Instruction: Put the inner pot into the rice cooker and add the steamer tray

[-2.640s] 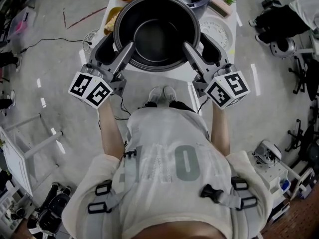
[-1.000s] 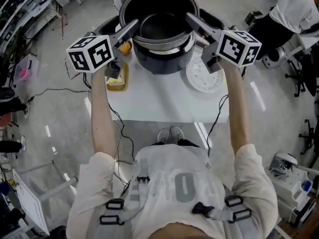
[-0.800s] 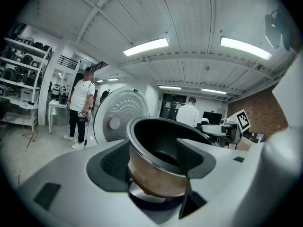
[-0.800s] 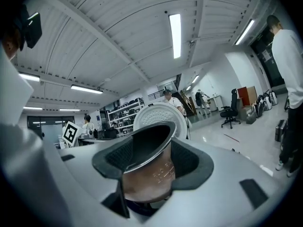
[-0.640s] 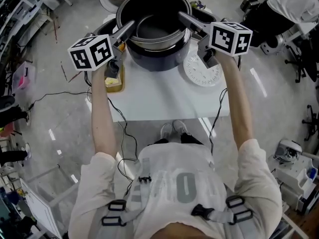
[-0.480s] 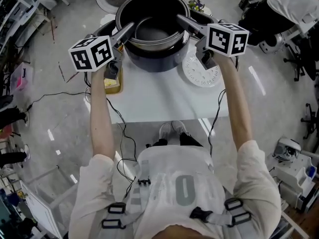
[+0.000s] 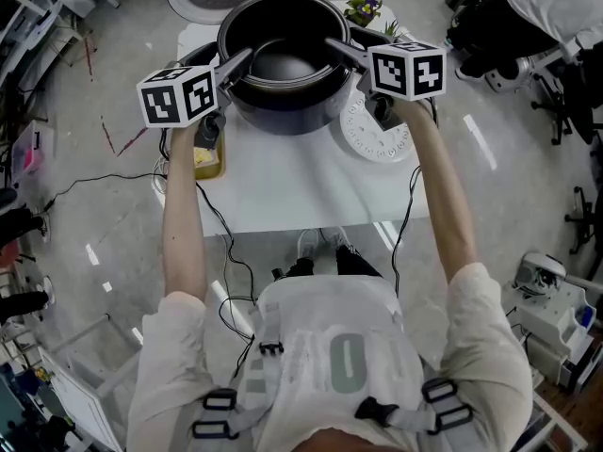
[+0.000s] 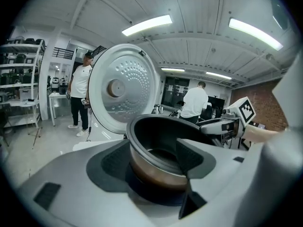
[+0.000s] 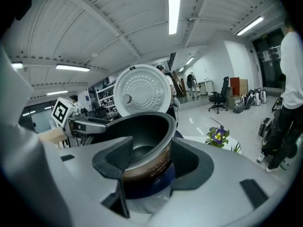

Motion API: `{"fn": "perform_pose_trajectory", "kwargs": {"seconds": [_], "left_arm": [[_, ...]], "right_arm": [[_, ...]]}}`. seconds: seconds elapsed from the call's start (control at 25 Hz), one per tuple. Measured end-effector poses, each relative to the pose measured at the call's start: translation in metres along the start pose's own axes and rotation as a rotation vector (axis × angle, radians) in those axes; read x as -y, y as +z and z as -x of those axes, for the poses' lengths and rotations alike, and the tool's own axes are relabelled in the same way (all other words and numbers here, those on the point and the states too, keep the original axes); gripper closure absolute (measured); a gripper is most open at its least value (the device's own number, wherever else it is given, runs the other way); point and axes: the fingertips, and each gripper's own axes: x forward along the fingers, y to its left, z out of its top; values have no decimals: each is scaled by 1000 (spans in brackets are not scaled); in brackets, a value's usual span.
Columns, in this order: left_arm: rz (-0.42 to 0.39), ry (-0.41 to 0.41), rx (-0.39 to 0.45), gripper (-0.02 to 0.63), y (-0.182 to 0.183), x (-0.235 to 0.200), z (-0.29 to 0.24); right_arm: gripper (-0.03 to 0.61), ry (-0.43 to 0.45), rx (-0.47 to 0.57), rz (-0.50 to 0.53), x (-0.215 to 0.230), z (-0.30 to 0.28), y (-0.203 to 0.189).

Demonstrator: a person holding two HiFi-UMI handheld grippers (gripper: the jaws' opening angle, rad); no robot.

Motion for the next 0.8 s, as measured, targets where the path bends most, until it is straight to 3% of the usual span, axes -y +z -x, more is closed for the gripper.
{"fn": "perform_pose_trajectory", "kwargs": {"seconds": [0.44,0.8], "left_arm": [[-61,42,-129,321,-33,-9,-15],[-119,36,-91,322,-17,9,-26]], "right_arm": [[336,-58,-139,108,8,-19,-31],[347,-108,-185,192,8,-25,-38]]}}
